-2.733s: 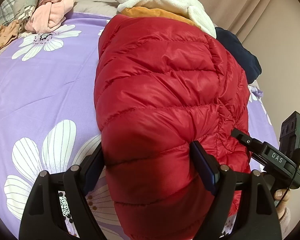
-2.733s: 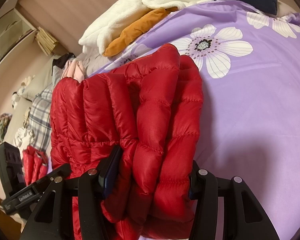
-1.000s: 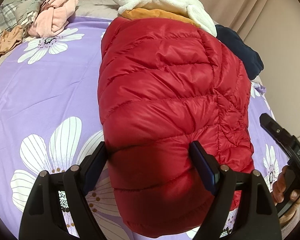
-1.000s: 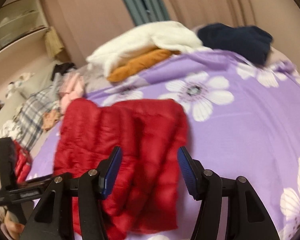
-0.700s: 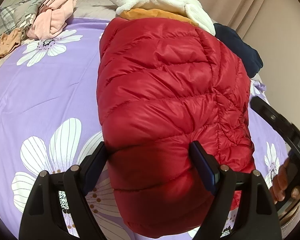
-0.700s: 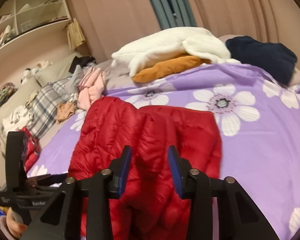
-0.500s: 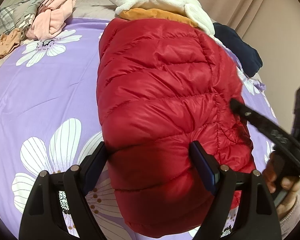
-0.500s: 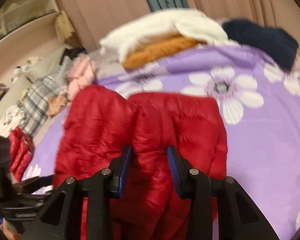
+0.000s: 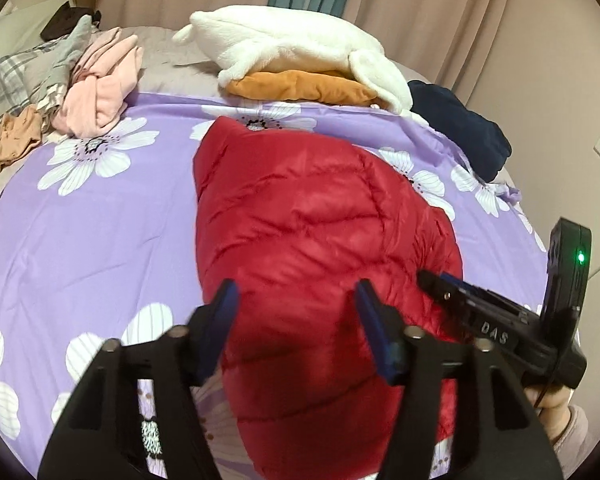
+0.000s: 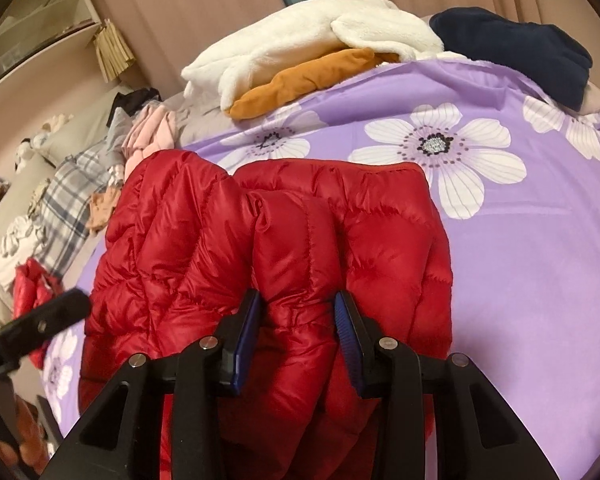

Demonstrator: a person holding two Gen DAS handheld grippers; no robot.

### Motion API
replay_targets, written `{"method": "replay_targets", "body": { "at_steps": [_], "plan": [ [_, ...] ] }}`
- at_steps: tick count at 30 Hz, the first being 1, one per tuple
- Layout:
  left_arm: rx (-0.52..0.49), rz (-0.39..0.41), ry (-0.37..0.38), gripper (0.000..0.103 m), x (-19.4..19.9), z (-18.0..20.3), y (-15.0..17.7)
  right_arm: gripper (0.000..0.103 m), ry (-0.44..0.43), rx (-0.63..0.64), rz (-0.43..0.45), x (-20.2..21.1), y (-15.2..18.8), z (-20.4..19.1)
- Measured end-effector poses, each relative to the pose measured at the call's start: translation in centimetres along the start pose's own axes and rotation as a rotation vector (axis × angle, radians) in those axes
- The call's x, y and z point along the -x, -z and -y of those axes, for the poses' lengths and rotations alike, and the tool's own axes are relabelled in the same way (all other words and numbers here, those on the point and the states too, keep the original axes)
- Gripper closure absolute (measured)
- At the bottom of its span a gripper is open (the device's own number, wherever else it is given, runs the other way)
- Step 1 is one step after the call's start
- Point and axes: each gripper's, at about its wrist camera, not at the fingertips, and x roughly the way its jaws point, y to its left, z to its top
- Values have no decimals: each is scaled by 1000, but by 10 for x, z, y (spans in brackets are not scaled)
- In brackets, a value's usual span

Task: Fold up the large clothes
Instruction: 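Open the right tool and lift it off the jacket while the left tool holds, then move the right tool away from the jacket while the left tool stays closed on it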

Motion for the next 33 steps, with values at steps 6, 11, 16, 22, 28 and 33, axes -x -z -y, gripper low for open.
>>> {"method": "replay_targets", "body": {
  "at_steps": [6,11,16,22,28,33],
  "plan": [
    [-34,-15,-26,56,-20,4,-5,64,-1,2,-1,-1,0,1],
    [-65,-58,-48,55,-38,5,-3,64,6,8,-3,-1,1,1],
    [-67,-68,-45,55,-41,4,-3,64,24,40,32,14,0,-6],
    [-63,-66,-43,55,-40,4,-2,64,-34,139,98,44,3,-20],
    [-62,-68,-40,55,-40,3,-2,64,-71,214,72,48,19,-32],
    [-66,-68,-43,55,-40,4,-2,64,-20,270,32,35,35,-37]
  ]
}}
